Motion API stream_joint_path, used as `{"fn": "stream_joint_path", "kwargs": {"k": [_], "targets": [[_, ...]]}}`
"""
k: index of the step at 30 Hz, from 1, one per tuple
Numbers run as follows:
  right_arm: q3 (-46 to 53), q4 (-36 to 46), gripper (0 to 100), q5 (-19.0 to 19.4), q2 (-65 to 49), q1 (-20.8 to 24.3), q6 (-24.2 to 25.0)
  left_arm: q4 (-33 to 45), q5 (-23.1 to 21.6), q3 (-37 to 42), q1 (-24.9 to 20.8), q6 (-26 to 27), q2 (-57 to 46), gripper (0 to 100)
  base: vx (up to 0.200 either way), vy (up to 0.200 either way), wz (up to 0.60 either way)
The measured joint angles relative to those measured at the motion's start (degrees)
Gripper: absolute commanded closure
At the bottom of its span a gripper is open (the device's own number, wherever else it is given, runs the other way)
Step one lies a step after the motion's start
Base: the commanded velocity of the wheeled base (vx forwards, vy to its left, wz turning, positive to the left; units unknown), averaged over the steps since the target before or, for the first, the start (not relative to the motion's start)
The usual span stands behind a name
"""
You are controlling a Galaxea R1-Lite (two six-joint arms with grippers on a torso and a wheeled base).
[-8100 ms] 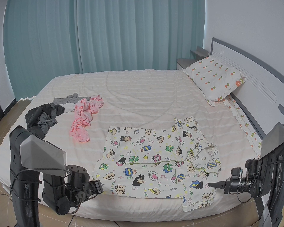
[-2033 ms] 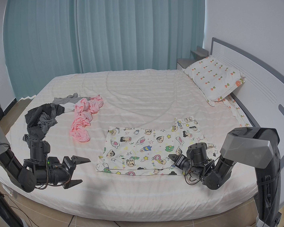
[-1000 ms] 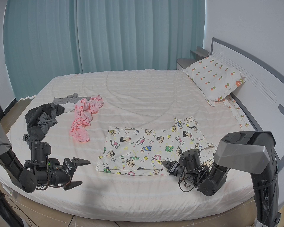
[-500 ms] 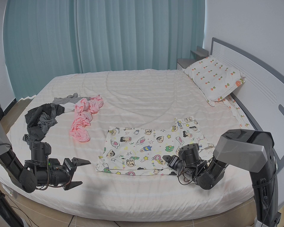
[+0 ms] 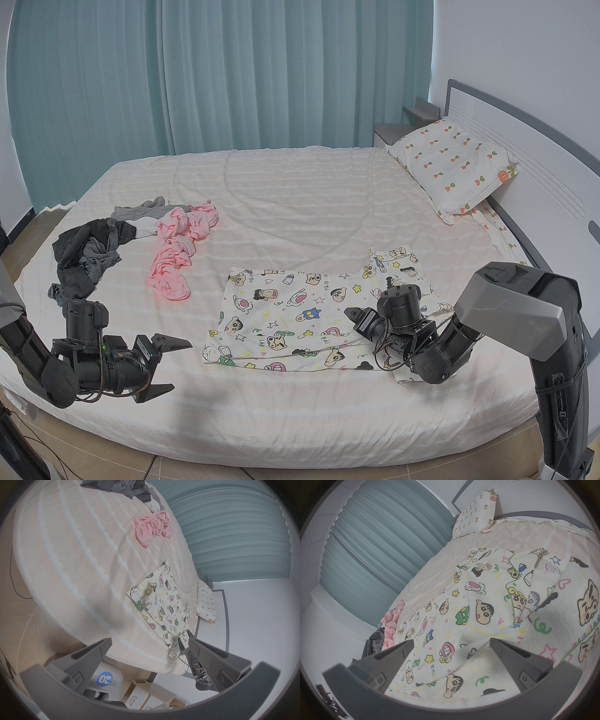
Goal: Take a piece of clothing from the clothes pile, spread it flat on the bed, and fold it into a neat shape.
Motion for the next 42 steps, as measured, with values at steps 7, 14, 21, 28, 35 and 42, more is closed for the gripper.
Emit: {"fn": "stream_joint_path", "kwargs": {"k": [7,14,21,28,35,42], "targets": [[6.03,-0.35,0,-0.04,-2.01,1.12,0.13,0.0,0.02,0.02,0.0,0.0,0.11,0,0.0,0.0,0.0],[7.83,-0.41,0,0.16,-2.36,2.74,0.96,0.0,0.07,0.02,0.0,0.0,0.11,0,0.0,0.0,0.0],[3.25,0.57,0,0.38,0.26,2.67,1.73,0.0,0.02,0.2,0.0,0.0,0.11,0,0.0,0.0,0.0],[-2.84,5.62,0,0.65,1.9,0.16,1.65,0.0,0.02,0.3,0.0,0.05,0.11,0,0.0,0.0,0.0],[-9.47,11.2,0,2.11,1.41,-2.57,1.56,0.0,-0.01,0.41,-0.13,0.1,0.18,0,0.0,0.0,0.0],[-14.56,17.69,0,5.08,1.41,-4.34,1.54,0.0,0.02,0.39,-0.22,0.1,0.22,0,0.0,0.0,0.0]]}}
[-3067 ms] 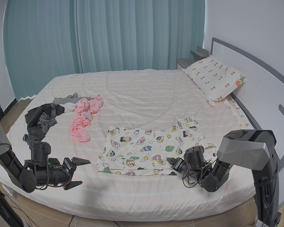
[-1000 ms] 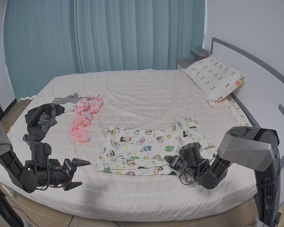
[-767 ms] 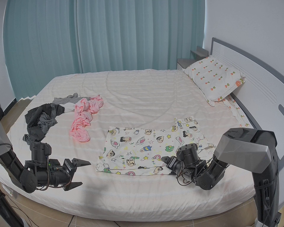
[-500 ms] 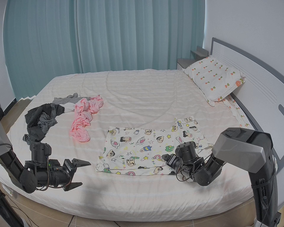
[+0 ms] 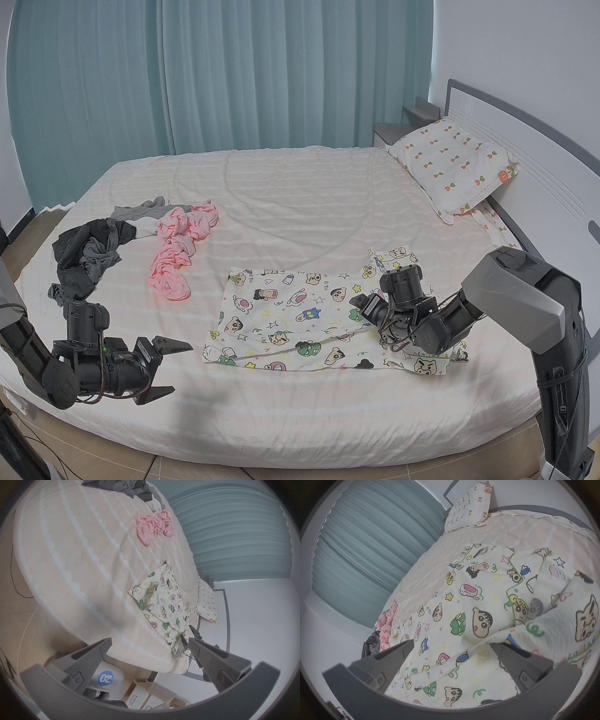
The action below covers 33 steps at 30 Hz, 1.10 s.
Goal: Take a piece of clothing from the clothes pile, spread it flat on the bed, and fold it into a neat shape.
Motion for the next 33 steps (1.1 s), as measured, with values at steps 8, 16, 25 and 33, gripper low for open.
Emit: {"fn": "stream_joint_path", "kwargs": {"k": [8,16,25,33], "targets": [[-7.5,8.73,0,2.6,1.1,-2.19,0.02,0.0,-0.02,0.0,-0.06,0.0,0.1,0,0.0,0.0,0.0],[-5.89,9.22,0,2.71,0.57,-1.35,-0.24,0.0,-0.02,0.05,-0.06,0.0,0.33,0,0.0,0.0,0.0],[-0.16,8.68,0,2.52,-3.15,3.32,-2.72,0.0,-0.02,0.07,-0.11,0.0,0.44,0,0.0,0.0,0.0],[-0.16,8.53,0,3.04,-4.13,7.91,-2.44,0.0,-0.04,0.09,-0.16,0.0,0.46,0,0.0,0.0,0.0]]}}
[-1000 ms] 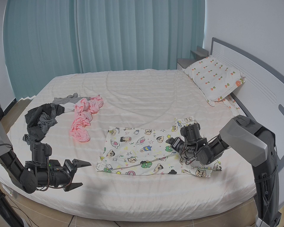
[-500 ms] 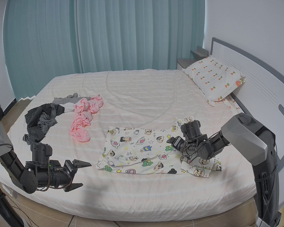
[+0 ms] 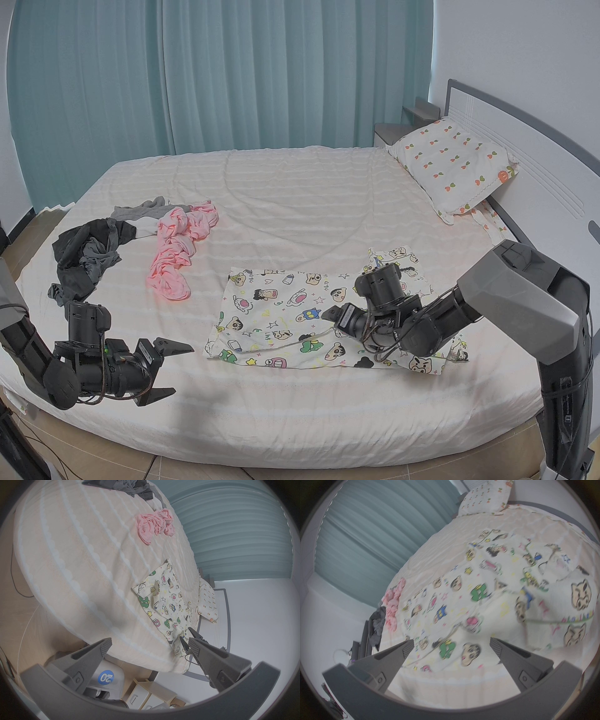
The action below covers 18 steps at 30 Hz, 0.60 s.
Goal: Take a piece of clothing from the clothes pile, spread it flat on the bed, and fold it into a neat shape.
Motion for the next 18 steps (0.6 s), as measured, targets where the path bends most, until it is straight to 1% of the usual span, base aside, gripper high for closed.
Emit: {"fn": "stream_joint_path", "kwargs": {"k": [5,8,18], "targets": [[-1.99,0.04,0,0.06,1.58,2.07,0.05,0.0,0.0,0.0,0.0,0.01,0.0,0,0.0,0.0,0.0],[-5.0,0.11,0,0.06,3.66,4.39,-0.02,0.0,0.01,0.0,0.02,0.04,0.0,0,0.0,0.0,0.0],[-13.98,1.67,0,-0.33,9.29,7.67,-0.5,-0.02,0.06,0.13,0.02,0.0,0.05,0,0.0,0.0,0.0]]}}
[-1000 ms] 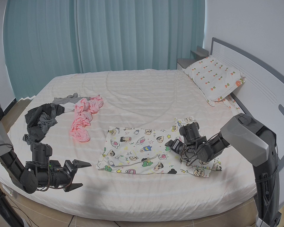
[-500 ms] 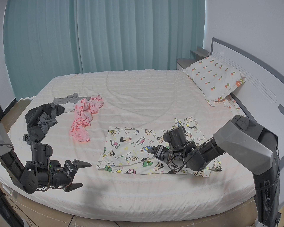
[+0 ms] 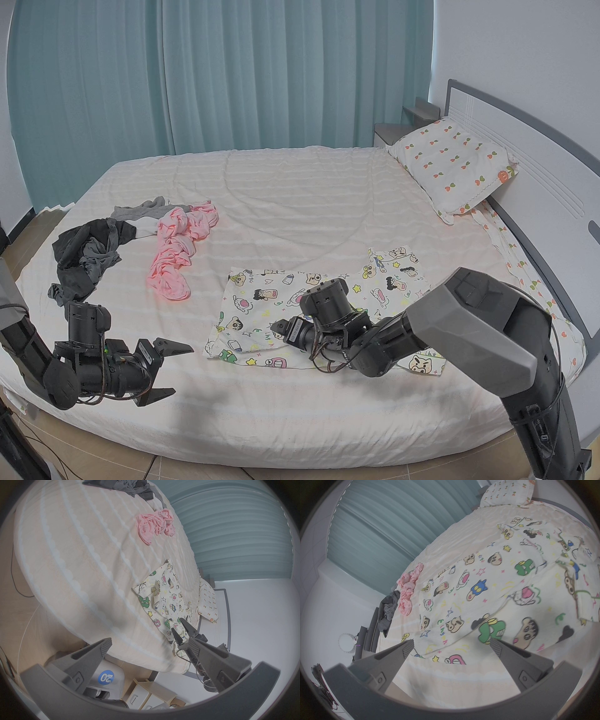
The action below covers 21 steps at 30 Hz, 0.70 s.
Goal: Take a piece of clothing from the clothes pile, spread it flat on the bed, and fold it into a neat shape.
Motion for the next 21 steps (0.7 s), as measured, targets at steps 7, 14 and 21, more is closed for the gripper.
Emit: {"fn": "stream_joint_path", "kwargs": {"k": [7,14,21], "targets": [[-5.68,2.35,0,-0.34,3.33,-0.2,-0.24,-0.05,0.05,0.2,-0.09,-0.34,-0.18,0,0.0,0.0,0.0],[-11.85,4.06,0,-0.65,6.41,-0.94,-0.27,-0.07,-0.02,0.22,-0.48,-0.51,-0.38,0,0.0,0.0,0.0],[-17.27,5.07,0,-2.56,8.12,-2.29,-0.21,-0.07,-0.05,0.22,-0.78,-0.54,-0.41,0,0.0,0.0,0.0]]}}
